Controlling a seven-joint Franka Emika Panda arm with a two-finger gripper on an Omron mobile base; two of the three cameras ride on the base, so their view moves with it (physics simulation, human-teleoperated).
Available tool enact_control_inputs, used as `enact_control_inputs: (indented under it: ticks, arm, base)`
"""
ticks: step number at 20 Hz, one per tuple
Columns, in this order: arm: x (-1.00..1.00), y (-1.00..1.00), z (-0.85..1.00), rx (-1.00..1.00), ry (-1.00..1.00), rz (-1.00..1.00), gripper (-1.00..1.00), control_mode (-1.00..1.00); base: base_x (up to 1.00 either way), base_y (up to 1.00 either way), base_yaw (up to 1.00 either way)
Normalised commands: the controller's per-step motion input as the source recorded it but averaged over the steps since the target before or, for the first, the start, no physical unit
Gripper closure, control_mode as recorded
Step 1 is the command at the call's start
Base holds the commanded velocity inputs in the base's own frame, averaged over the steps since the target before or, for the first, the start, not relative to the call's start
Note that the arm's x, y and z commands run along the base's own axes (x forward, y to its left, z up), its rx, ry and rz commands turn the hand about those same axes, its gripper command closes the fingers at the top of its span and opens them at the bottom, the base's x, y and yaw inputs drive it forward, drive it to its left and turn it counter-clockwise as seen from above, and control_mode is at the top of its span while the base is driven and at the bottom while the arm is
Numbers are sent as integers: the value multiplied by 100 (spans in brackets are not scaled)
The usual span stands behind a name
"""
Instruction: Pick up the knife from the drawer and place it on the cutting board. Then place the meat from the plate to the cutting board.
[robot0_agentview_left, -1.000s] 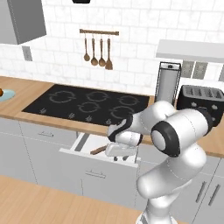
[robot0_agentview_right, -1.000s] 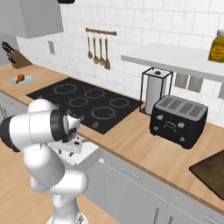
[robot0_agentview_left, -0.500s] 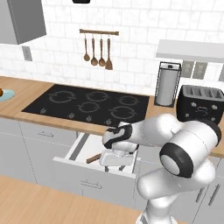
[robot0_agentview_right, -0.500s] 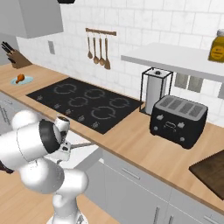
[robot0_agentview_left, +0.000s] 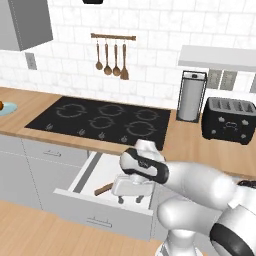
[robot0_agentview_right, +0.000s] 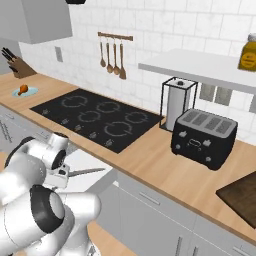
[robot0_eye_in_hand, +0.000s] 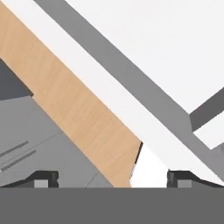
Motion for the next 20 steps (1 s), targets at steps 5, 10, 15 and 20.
enact_control_inputs:
  ticks: [5, 10, 15, 20]
  arm:
    - [50, 0, 97, 2, 0, 1, -100, -100]
    - [100, 23, 11, 0, 0, -23, -100, -100]
    - [100, 74, -30, 0, 19, -37, -100, -100]
    - [82, 20, -15, -6, 31, -22, -100, -100]
  base:
    - [0, 0, 0]
    - [0, 0, 0]
    - [0, 0, 0]
    - [0, 0, 0]
